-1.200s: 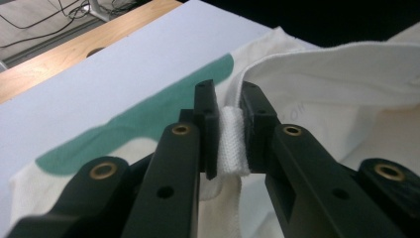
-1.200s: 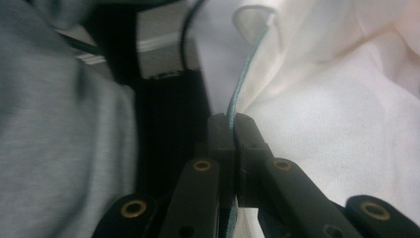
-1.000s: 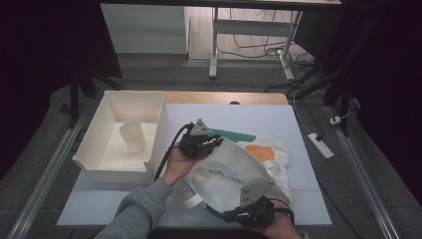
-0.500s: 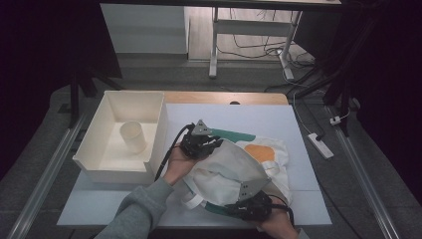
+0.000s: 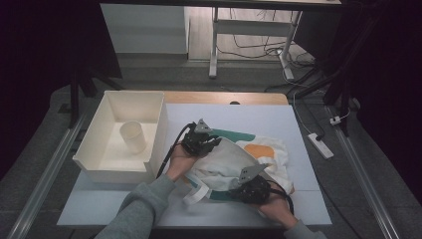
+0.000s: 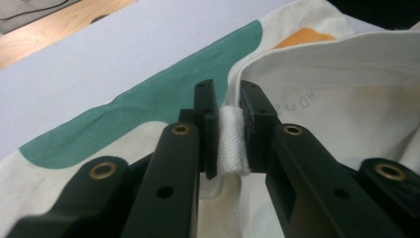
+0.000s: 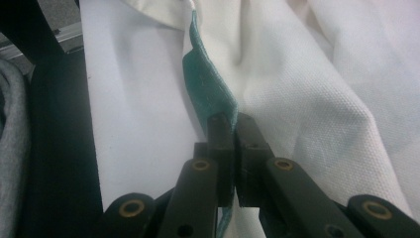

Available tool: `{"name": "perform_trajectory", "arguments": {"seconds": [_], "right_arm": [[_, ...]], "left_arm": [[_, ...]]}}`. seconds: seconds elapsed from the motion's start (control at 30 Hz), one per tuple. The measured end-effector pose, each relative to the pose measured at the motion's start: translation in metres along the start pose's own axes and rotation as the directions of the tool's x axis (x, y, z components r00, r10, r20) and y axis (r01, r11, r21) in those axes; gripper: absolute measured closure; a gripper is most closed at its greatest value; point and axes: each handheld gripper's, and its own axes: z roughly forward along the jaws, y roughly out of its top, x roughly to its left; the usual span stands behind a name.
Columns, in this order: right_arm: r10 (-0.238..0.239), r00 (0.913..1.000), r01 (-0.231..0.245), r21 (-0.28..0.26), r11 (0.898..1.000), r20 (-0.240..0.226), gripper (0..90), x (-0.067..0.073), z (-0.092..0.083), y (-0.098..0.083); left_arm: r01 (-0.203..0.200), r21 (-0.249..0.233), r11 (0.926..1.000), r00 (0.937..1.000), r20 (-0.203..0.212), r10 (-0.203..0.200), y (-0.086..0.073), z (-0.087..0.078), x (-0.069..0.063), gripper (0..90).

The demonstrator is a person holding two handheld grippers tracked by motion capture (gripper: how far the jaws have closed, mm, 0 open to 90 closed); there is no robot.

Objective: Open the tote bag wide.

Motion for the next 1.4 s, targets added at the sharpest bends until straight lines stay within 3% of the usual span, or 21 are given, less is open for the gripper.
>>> {"name": "perform_trajectory", "arguments": {"seconds": [0.2,0.33,0.43,0.5,0.57,0.63,0.67,0.7,0.77,0.8,0.83,0.9,0.93,0.97,1.0,1.03,1.1,1.2,1.27,1.3,1.4], "right_arm": [[-0.002,1.0,0.002,-0.006,1.0,0.005,86.0,0.004,0.0,-0.001],[-0.019,0.9998,0.019,-0.033,0.999,0.004,78.7,0.01,-0.004,0.002],[-0.026,0.9995,0.027,-0.086,0.996,0.02,69.6,0.016,-0.016,0.011],[-0.036,0.9975,0.044,-0.133,0.99,0.061,64.8,0.022,-0.028,0.02],[-0.035,0.9892,0.058,-0.161,0.985,0.142,60.1,0.025,-0.041,0.03],[-0.019,0.9755,0.06,-0.183,0.981,0.219,56.7,0.023,-0.056,0.038],[0.019,0.9595,0.043,-0.212,0.976,0.281,54.3,0.016,-0.069,0.043],[0.019,0.9595,0.043,-0.212,0.976,0.281,54.3,0.016,-0.069,0.043],[0.081,0.9363,0.005,-0.244,0.97,0.342,51.1,0.004,-0.084,0.046],[0.081,0.9363,0.005,-0.244,0.97,0.342,51.1,0.004,-0.084,0.046],[0.096,0.9242,-0.002,-0.246,0.969,0.37,50.2,-0.005,-0.088,0.047],[0.104,0.9187,-0.016,-0.226,0.974,0.381,49.4,-0.015,-0.087,0.05],[0.104,0.9187,-0.016,-0.226,0.974,0.381,49.4,-0.015,-0.087,0.05],[0.116,0.9146,-0.035,-0.209,0.977,0.387,49.6,-0.026,-0.082,0.055],[0.116,0.9146,-0.035,-0.209,0.977,0.387,49.6,-0.026,-0.082,0.055],[0.122,0.9108,-0.053,-0.182,0.982,0.395,51.0,-0.04,-0.075,0.06],[0.129,0.9108,-0.065,-0.171,0.983,0.392,52.3,-0.046,-0.071,0.062],[0.137,0.9122,-0.089,-0.14,0.986,0.386,62.0,-0.062,-0.06,0.063],[0.138,0.9144,-0.102,-0.113,0.988,0.38,71.8,-0.07,-0.055,0.063],[0.146,0.9191,-0.113,-0.108,0.988,0.366,81.1,-0.073,-0.053,0.061],[0.145,0.9175,-0.111,-0.112,0.988,0.37,86.2,-0.074,-0.053,0.061]], "left_arm": [[-0.005,0.005,1.0,1.0,0.001,0.005,-0.001,0.002,0.0,78.6],[-0.007,0.007,1.0,1.0,0.005,0.007,-0.001,0.002,0.0,78.4],[-0.01,0.011,0.9999,0.9999,0.008,0.01,-0.001,0.002,0.0,78.4],[-0.007,0.008,0.9999,0.9999,0.015,0.007,-0.001,0.002,0.0,78.4],[-0.007,0.007,0.9999,0.9998,0.017,0.007,-0.001,0.001,-0.001,78.3],[-0.014,0.008,0.9999,0.9998,0.016,0.014,-0.001,0.001,-0.001,78.3],[-0.014,0.009,0.9999,0.9997,0.018,0.014,-0.001,0.0,-0.001,78.3],[-0.013,0.008,0.9999,0.9997,0.02,0.013,-0.001,0.0,-0.001,78.3],[-0.013,0.007,0.9999,0.9997,0.022,0.013,-0.001,0.0,-0.001,78.3],[-0.013,0.007,0.9999,0.9997,0.021,0.013,-0.001,0.0,-0.001,78.3],[-0.013,0.007,0.9999,0.9997,0.022,0.013,-0.001,0.0,-0.001,78.3],[-0.013,0.007,0.9999,0.9997,0.022,0.013,-0.001,0.0,-0.001,78.3],[-0.014,0.008,0.9999,0.9997,0.022,0.014,-0.001,0.0,-0.001,78.3],[-0.015,0.008,0.9999,0.9997,0.021,0.015,-0.001,0.0,-0.001,78.3],[-0.014,0.007,0.9999,0.9997,0.022,0.014,-0.001,0.0,-0.001,78.3],[-0.013,0.006,0.9999,0.9997,0.022,0.013,-0.001,0.0,-0.001,78.3],[-0.013,0.005,0.9999,0.9997,0.023,0.013,-0.001,-0.001,-0.001,78.3],[-0.012,0.003,0.9999,0.9996,0.024,0.012,-0.001,-0.001,-0.001,78.1],[-0.016,0.005,0.9999,0.9996,0.025,0.016,-0.001,-0.001,-0.001,78.1],[-0.018,0.008,0.9998,0.9995,0.025,0.018,-0.001,0.0,-0.002,77.9],[-0.029,0.007,0.9995,0.9992,0.026,0.029,-0.001,-0.001,-0.004,77.5]]}}
